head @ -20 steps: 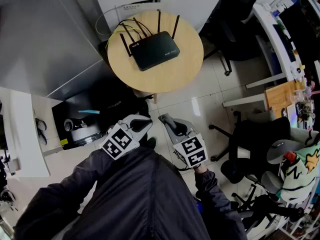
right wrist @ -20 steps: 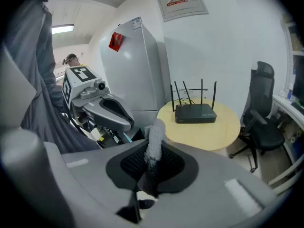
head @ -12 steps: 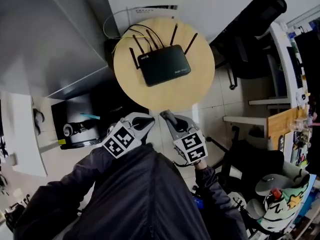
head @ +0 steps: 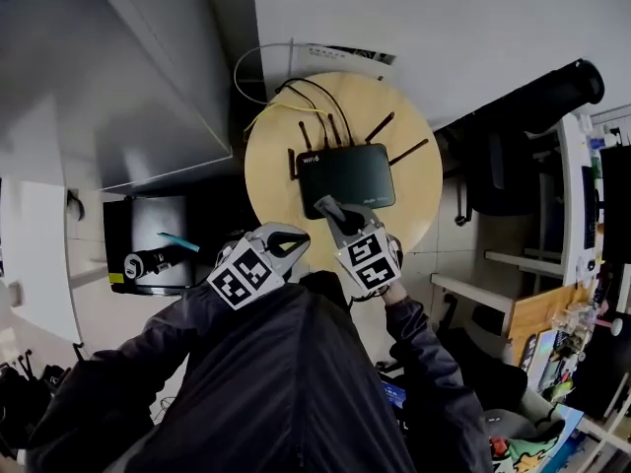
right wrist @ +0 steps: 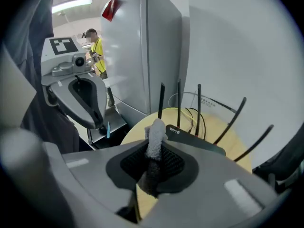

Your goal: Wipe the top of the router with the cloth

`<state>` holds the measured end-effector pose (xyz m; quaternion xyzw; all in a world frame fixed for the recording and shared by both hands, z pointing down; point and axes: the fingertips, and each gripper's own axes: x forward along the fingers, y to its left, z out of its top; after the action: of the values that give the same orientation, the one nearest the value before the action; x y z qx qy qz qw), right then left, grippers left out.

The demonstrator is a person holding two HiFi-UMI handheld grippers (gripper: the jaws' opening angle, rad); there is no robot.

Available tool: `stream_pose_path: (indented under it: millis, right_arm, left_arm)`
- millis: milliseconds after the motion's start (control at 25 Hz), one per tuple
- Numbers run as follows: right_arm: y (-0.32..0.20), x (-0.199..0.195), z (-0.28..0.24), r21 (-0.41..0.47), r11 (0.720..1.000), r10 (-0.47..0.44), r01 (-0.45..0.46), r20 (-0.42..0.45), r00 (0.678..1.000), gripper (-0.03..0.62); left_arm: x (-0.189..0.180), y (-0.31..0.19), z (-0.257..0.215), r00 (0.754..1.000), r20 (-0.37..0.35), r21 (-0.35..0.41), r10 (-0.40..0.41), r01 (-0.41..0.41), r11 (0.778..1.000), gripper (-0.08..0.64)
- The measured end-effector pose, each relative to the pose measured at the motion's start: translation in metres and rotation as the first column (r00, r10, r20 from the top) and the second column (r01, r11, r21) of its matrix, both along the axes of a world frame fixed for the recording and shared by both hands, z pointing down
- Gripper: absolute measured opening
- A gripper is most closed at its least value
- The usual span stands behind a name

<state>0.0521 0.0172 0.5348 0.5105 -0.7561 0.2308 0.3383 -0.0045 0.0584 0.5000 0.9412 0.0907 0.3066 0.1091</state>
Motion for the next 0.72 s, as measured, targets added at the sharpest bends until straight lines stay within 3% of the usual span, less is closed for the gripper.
stream_pose_path:
  millis: [200,320,480,720]
  right_arm:
    - [-0.049,0.008,0.018,-0.018,0.990,-0.141,0.141,-0.046,0.989,0.040]
    - [-0.073,0.010,0.039,-0.057,0.969,-0.242,0.238,-0.070,0.968,0.040]
    - [-0.103,0.014,0.071,-0.131,0.931,-0.352,0.340,-0.087,0.932,0.040]
    - [-0.134,0.023,0.100,-0.210,0.904,-0.401,0.373,-0.113,0.909,0.040]
  left_arm:
    - [0.002,-0.019,-0.001,0.996,0.005,-0.004,-0.087,0.087,0.996,0.000]
    - [-0.005,-0.024,0.000,0.985,0.016,0.003,-0.173,0.173,0.985,0.000]
    - [-0.017,-0.027,0.000,0.954,0.035,0.008,-0.297,0.297,0.955,0.000]
    - [-0.036,-0.019,0.006,0.904,0.061,0.002,-0.423,0.423,0.906,0.000]
